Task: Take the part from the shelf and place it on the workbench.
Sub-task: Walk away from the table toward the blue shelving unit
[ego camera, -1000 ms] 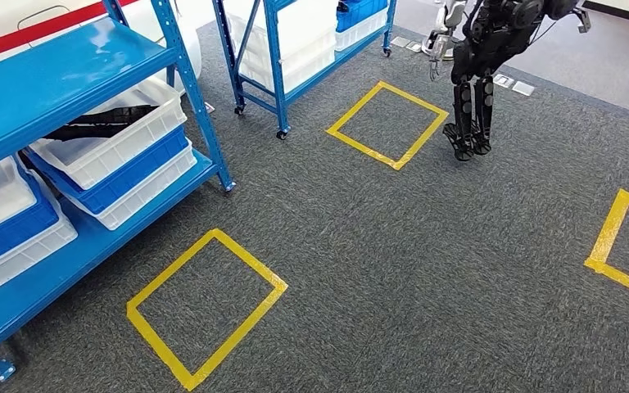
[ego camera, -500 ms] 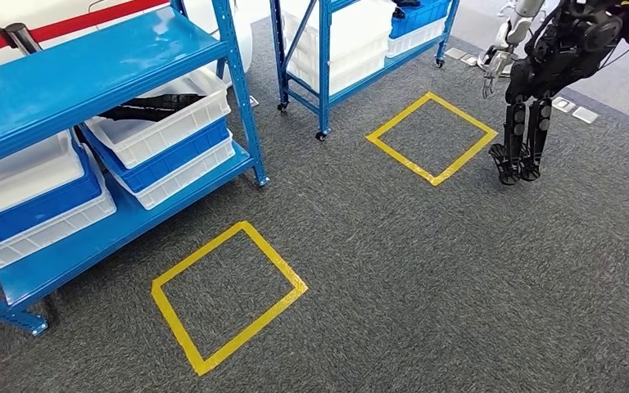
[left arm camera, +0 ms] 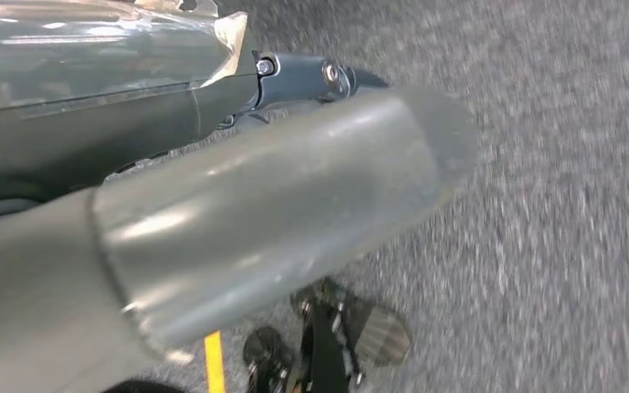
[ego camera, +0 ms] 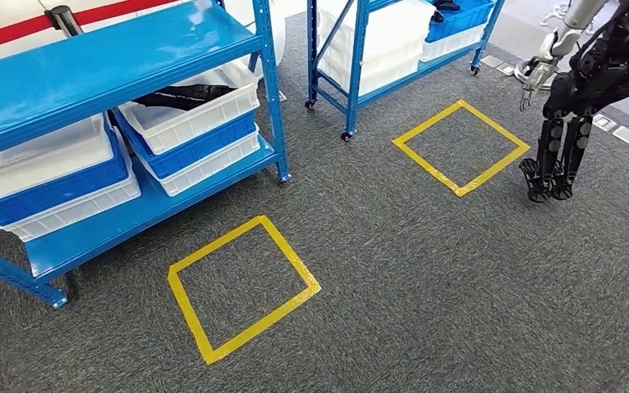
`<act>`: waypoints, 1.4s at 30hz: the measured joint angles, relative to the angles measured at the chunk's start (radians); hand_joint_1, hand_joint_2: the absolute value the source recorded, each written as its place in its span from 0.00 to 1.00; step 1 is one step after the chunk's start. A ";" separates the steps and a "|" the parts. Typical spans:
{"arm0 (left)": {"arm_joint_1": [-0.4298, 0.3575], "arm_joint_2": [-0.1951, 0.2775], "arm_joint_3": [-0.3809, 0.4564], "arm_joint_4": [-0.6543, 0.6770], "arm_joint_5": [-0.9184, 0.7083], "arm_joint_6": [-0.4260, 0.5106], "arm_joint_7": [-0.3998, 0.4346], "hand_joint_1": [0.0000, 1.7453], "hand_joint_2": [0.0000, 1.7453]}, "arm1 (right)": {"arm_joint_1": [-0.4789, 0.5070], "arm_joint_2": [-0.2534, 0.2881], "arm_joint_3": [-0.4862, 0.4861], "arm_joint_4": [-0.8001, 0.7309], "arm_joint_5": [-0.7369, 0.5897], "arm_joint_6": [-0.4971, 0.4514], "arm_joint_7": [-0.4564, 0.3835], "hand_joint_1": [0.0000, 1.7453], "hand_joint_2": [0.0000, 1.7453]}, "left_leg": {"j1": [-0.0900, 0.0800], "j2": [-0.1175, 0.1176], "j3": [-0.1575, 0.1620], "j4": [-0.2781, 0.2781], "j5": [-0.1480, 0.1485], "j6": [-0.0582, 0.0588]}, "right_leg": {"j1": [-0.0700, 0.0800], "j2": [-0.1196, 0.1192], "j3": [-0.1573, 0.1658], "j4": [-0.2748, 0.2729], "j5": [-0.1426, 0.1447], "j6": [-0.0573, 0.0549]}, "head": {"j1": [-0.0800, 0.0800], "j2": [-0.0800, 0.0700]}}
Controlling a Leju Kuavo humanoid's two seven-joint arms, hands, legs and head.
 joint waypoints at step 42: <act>-0.001 -0.004 0.016 -0.001 -0.006 0.011 -0.017 0.00 0.00 | 0.006 -0.008 0.022 0.000 0.050 -0.015 0.034 0.00 0.00 | 0.004 -0.092 0.027 -0.031 0.018 0.022 | -0.017 0.095 -0.075 0.128 -0.029 0.029 | 0.002 0.000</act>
